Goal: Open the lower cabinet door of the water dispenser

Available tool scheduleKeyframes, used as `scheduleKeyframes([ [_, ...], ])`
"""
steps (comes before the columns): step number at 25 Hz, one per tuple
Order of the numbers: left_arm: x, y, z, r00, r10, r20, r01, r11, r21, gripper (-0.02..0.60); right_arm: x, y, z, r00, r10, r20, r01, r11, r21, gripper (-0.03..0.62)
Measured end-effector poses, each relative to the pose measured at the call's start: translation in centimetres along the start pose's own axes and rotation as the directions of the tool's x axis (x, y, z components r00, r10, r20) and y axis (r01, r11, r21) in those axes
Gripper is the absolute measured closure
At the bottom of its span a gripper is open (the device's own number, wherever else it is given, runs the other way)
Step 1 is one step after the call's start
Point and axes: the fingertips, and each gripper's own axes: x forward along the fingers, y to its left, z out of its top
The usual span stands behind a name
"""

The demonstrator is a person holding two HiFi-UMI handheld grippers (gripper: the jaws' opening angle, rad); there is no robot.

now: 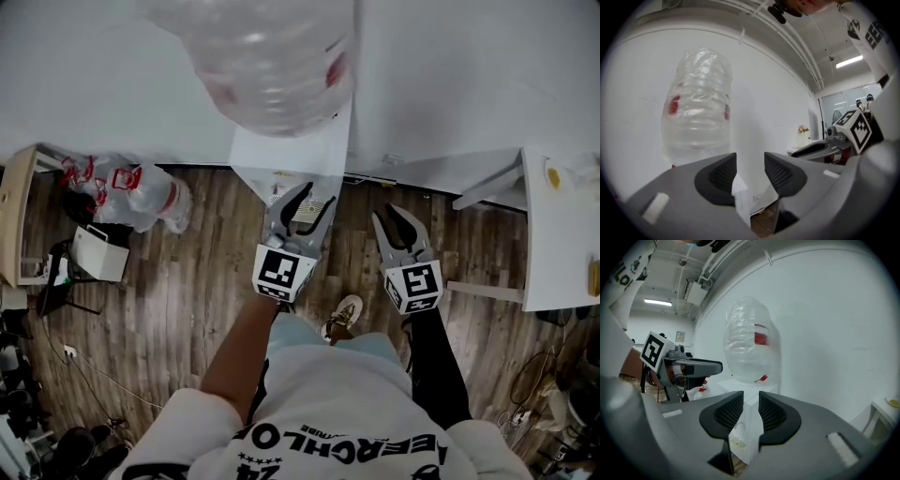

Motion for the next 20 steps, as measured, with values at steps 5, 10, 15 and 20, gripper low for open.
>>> scheduleKeyframes([
  [5,0.7,-0.9,-2.1,0.999,-0.042,-0.034,0.042,0.999,0.004,0.382,0.3,1.0,-2.7,0.998,0.03,-0.061,-0.029,0.999,0.019,0.511],
  [10,0.2,-0.3,-4.9,0.994,-0.09,-0.066,0.09,0.996,-0.013,0.382,1.1,3.2,-6.3,0.985,0.058,-0.164,-0.051,0.998,0.045,0.511],
  [15,0.0,-0.3,-8.0,0.981,-0.166,-0.099,0.167,0.986,0.002,0.382,1.4,5.1,-10.5,0.963,0.048,-0.265,-0.039,0.998,0.04,0.511],
  [20,-0.5,-0.2,-11.2,0.964,-0.243,-0.111,0.239,0.97,-0.046,0.383,2.5,6.1,-13.6,0.954,-0.009,-0.299,0.025,0.998,0.052,0.511],
])
